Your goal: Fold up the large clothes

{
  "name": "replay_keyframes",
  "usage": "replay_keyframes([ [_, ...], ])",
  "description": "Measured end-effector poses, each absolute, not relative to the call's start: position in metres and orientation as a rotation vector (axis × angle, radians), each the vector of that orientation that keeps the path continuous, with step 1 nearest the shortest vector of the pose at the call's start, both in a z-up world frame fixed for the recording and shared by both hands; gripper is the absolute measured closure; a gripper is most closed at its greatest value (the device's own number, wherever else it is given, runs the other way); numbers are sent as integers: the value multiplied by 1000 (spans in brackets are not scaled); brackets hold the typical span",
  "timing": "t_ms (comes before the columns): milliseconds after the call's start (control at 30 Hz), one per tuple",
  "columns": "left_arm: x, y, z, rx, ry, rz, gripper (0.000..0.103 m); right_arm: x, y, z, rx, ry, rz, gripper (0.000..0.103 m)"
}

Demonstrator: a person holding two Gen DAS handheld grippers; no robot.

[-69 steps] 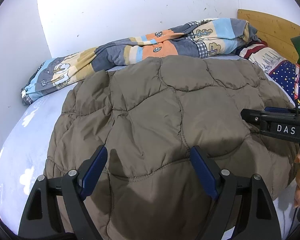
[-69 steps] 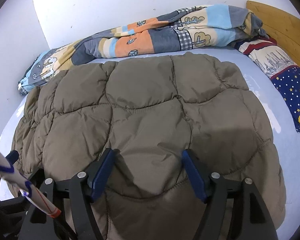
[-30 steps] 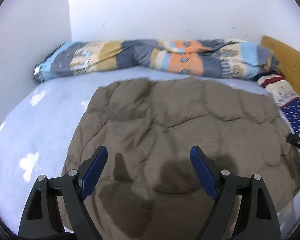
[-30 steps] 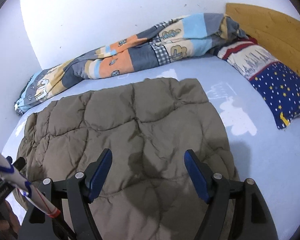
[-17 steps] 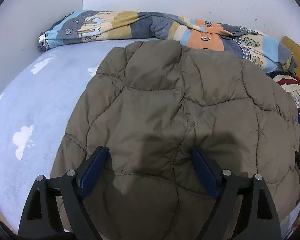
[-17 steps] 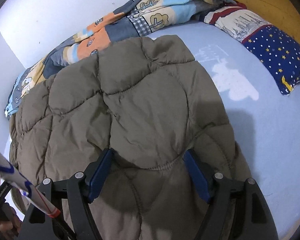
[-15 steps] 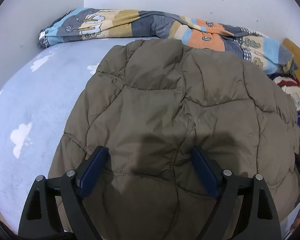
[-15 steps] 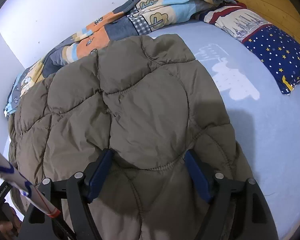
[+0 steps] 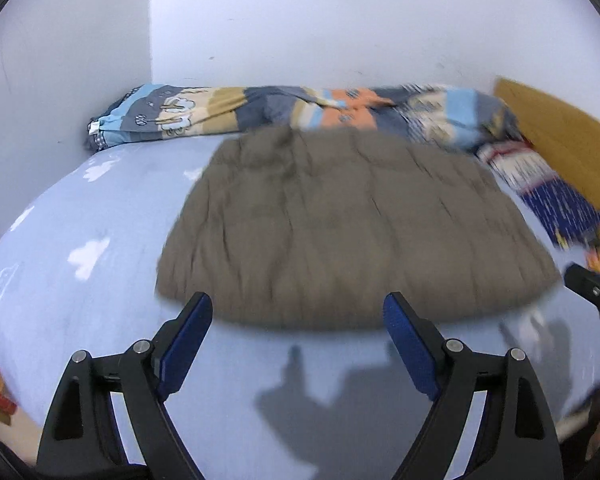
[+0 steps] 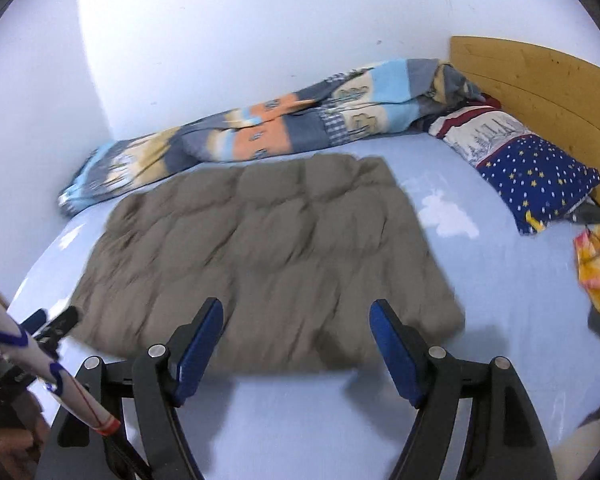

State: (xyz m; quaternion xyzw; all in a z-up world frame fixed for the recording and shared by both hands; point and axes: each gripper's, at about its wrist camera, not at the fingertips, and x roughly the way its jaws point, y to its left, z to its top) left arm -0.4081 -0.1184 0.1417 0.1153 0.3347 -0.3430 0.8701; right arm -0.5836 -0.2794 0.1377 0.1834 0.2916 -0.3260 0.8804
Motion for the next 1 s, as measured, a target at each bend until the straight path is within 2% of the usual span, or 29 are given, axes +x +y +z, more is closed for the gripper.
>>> replay_keyframes([
  [100, -442, -90, 137, 267, 713, -743, 16, -611, -239, 122, 378, 653, -656, 23],
  [233, -473, -58, 168, 251, 628, -758, 16, -637, -204, 134, 346, 665, -641, 23],
  [433, -510, -15, 254, 160, 484, -790, 16, -676, -154, 215, 277, 507, -610, 22],
  [500, -520, -4, 279, 147, 451, -794, 14, -692, -143, 244, 271, 445, -592, 17],
  [667, -544, 17, 333, 130, 365, -788, 9, -716, -116, 299, 232, 320, -558, 14],
  [800, -555, 17, 350, 139, 349, -763, 5, -730, -96, 327, 190, 232, -556, 10],
  [1000, -559, -3, 341, 201, 385, -685, 4, -725, -92, 327, 182, 228, -584, 8],
])
